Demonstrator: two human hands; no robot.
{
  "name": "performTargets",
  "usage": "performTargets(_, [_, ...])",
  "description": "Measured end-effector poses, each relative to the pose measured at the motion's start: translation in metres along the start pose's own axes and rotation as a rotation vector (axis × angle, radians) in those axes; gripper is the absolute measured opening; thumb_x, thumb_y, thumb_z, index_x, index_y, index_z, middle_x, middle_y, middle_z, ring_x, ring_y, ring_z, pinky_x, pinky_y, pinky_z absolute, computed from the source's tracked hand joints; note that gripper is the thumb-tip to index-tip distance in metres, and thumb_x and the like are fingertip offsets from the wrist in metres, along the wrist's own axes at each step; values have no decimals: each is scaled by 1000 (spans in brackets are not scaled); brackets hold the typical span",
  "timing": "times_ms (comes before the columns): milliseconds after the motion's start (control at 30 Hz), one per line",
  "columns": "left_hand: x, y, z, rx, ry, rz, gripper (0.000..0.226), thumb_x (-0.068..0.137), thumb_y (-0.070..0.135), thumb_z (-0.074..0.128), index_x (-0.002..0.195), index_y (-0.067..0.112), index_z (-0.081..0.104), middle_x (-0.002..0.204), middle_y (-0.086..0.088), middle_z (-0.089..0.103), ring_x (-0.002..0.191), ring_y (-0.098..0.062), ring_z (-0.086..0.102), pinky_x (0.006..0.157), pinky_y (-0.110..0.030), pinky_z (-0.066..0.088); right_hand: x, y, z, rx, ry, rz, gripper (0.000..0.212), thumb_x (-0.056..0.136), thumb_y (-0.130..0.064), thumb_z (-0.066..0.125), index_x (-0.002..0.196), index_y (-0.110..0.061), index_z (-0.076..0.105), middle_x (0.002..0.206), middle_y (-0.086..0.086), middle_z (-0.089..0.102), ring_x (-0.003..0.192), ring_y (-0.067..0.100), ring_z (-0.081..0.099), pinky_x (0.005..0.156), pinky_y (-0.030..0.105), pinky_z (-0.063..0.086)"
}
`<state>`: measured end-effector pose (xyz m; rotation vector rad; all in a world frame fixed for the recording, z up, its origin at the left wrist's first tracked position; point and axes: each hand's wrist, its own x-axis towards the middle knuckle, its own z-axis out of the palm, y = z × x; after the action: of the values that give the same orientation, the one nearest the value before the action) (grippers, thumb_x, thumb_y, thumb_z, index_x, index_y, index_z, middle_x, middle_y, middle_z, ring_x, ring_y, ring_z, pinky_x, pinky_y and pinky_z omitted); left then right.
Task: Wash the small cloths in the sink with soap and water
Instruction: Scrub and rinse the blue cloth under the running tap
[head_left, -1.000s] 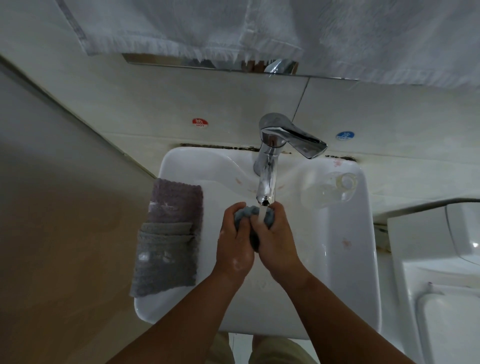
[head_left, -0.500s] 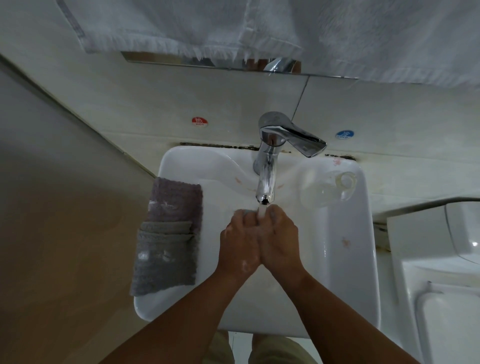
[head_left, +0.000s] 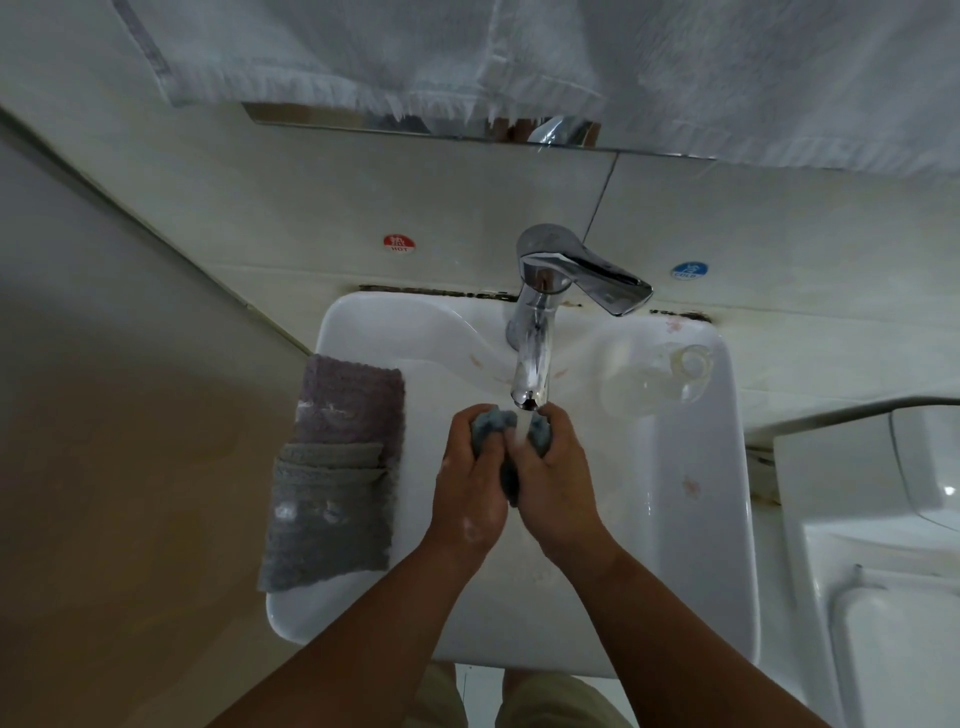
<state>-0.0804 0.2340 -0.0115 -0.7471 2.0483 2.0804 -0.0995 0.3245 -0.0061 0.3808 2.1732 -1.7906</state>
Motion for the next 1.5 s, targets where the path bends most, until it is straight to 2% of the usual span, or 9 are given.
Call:
performTargets(267, [-3, 9, 3, 568, 98, 162, 30, 105, 28, 37, 113, 7, 57, 100, -9, 65, 92, -25, 62, 81, -33, 50, 5, -4, 0, -311, 59, -116, 15, 102, -28, 54, 90, -20, 52, 73, -12, 58, 67, 1, 61, 58, 10, 43])
performTargets(400, [8, -7, 1, 805, -36, 332, 25, 78, 22, 62, 95, 5, 67, 82, -8, 63, 68, -20, 63, 54, -25, 51, 11, -1, 1, -476, 54, -135, 21, 102, -26, 53, 83, -17, 54, 70, -13, 56, 63, 5, 57, 62, 18, 46])
performTargets(567, [5, -5, 1, 713, -34, 257, 20, 98, 26, 50, 97, 11, 63, 82, -8, 65, 71, -25, 65, 64, -39, 55, 9, -5, 6, -367, 74, -56, 48, 107, -31, 38, 66, -17, 58, 62, -3, 61, 57, 10, 58, 59, 30, 46])
performTargets(667, [1, 6, 3, 272, 76, -27, 28, 107, 34, 39, 87, 22, 56, 83, -1, 63, 74, -15, 62, 70, -40, 53, 4, -8, 7, -234, 47, 0, 27, 105, -34, 45, 82, -22, 50, 69, -6, 56, 60, 5, 55, 59, 29, 47])
performTargets(800, [-3, 6, -1, 129, 40, 12, 14, 106, 30, 46, 115, 28, 56, 101, 1, 67, 87, -12, 69, 74, -33, 61, -1, -5, 4, -43, 0, 4, 10, 102, -25, 56, 109, -21, 52, 77, -11, 57, 63, -3, 59, 59, 16, 49])
performTargets(967, [-2, 6, 4, 283, 121, 50, 24, 107, 35, 39, 100, 19, 56, 88, 2, 66, 81, -15, 66, 73, -37, 55, -1, -4, 4, -213, 74, -72, 23, 102, -30, 54, 80, -32, 49, 71, -10, 58, 63, 1, 57, 58, 13, 44])
performTargets(1267, [10, 0, 5, 934, -66, 251, 27, 93, 22, 68, 116, 8, 63, 102, -10, 69, 89, -26, 69, 81, -35, 57, 8, -4, 2, -374, 79, -56, 31, 105, -29, 45, 81, -14, 59, 71, -4, 62, 66, 12, 61, 65, 32, 51])
performTargets(1400, [6, 7, 2, 380, 53, -47, 47, 105, 45, 38, 80, 17, 66, 75, -4, 70, 73, -21, 68, 71, -40, 57, 8, -3, 5, -369, 41, -40, 47, 107, -38, 37, 70, -18, 59, 66, -1, 62, 62, 15, 61, 64, 38, 51])
performTargets(1500, [0, 8, 3, 274, 68, -12, 32, 107, 37, 38, 94, 18, 61, 83, 2, 66, 74, -10, 63, 71, -34, 54, 7, -8, 3, -268, 22, 12, 27, 106, -35, 43, 85, -20, 52, 73, -2, 60, 65, 11, 58, 64, 35, 52])
